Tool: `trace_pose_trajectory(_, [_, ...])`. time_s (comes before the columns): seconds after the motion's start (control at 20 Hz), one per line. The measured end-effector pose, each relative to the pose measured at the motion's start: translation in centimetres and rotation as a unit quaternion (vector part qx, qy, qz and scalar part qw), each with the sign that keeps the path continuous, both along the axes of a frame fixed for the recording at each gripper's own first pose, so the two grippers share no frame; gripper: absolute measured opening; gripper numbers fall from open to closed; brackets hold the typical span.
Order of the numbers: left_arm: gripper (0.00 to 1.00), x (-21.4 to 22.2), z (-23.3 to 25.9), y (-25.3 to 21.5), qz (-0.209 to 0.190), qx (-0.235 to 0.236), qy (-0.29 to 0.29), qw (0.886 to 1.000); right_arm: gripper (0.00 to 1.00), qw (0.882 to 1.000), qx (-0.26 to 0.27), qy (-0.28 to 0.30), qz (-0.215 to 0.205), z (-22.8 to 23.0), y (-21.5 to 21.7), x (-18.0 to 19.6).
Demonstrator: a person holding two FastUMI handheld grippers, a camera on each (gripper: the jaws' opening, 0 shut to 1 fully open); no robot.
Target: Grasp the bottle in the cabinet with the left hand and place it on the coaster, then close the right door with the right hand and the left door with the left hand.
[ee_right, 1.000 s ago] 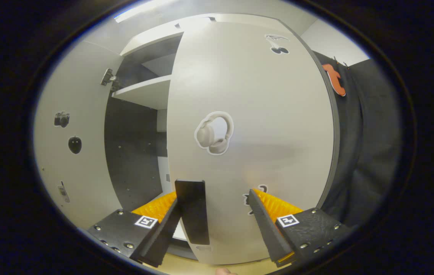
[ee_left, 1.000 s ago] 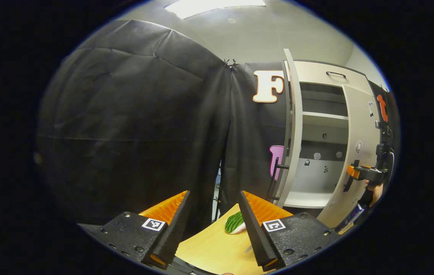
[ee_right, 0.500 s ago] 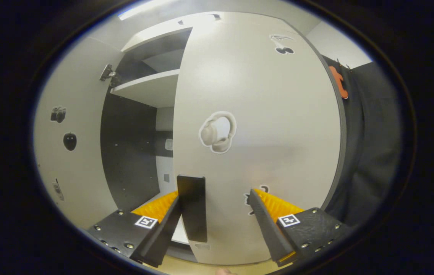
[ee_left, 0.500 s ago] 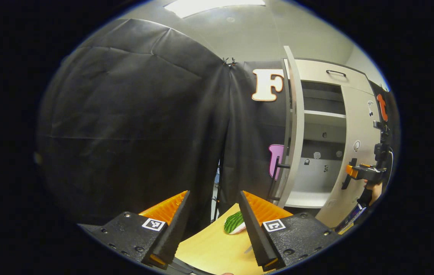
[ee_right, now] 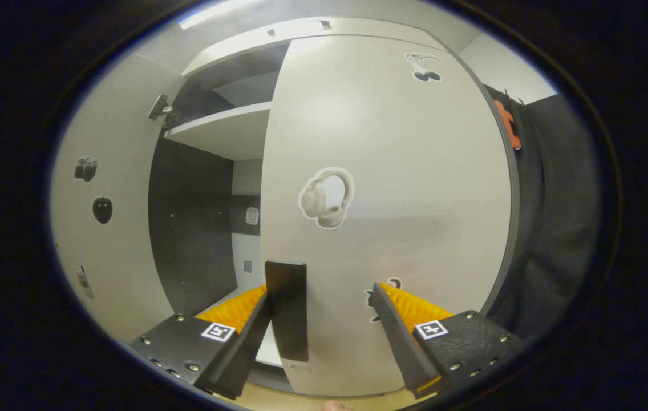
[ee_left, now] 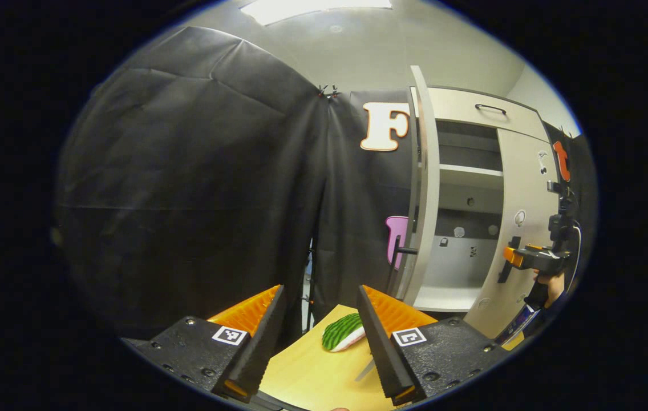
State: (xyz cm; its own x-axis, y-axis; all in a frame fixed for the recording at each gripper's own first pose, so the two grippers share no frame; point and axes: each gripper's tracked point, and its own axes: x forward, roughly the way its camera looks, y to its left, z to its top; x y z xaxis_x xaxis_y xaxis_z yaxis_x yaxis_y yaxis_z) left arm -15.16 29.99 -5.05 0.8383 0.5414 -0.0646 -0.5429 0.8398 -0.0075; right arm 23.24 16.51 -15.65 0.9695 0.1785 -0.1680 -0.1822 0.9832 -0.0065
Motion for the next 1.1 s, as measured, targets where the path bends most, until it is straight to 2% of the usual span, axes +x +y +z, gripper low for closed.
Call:
trace_pose_trajectory(0.15, [0.78, 2.0, -0.2, -0.3, -0.040, -0.003, 0.004, 0.999, 0.99, 1.000, 0.001, 0.000, 0.002, -0.1, 0.1, -0.1])
trace_pose_trajectory(0.3, [0.78, 4.0, -0.6, -0.5, -0.082, 0.006, 0.021, 0.996, 0.99, 0.999, 0.036, 0.028, 0.025, 0.0, -0.1, -1.5])
trace_pose_trajectory(0.4, [0.78, 5.2, -0.9, -0.1, -0.100, 0.014, 0.030, 0.994, 0.98, 0.999, 0.041, 0.016, 0.007, 1.0, -2.5, -4.0])
trace_pose_trajectory(0.75, [0.78, 10.3, -1.7, -0.5, -0.178, 0.009, 0.035, 0.983, 0.98, 0.998, -0.006, -0.028, -0.056, 5.6, -11.2, -12.1])
trace_pose_trajectory(0.8, [0.78, 10.8, -1.8, -0.6, -0.183, 0.013, 0.038, 0.982, 0.97, 0.997, -0.009, -0.032, -0.066, 6.0, -12.1, -12.9])
trace_pose_trajectory(0.85, [0.72, 11.1, -1.8, -1.0, -0.192, 0.016, 0.039, 0.981, 0.97, 0.996, -0.012, -0.035, -0.077, 6.3, -13.2, -13.7])
trace_pose_trajectory(0.9, [0.78, 11.1, -1.7, -1.1, -0.194, 0.021, 0.040, 0.980, 0.97, 0.995, -0.015, -0.036, -0.087, 6.6, -14.2, -14.4])
trace_pose_trajectory(0.95, [0.72, 11.4, -1.7, -1.0, -0.200, 0.021, 0.040, 0.979, 0.98, 0.995, -0.017, -0.036, -0.095, 6.6, -15.0, -15.0])
trace_pose_trajectory(1.1, [0.75, 11.7, -1.8, -1.4, -0.223, 0.000, 0.039, 0.974, 0.97, 0.994, -0.010, -0.033, -0.106, 6.7, -16.0, -16.0])
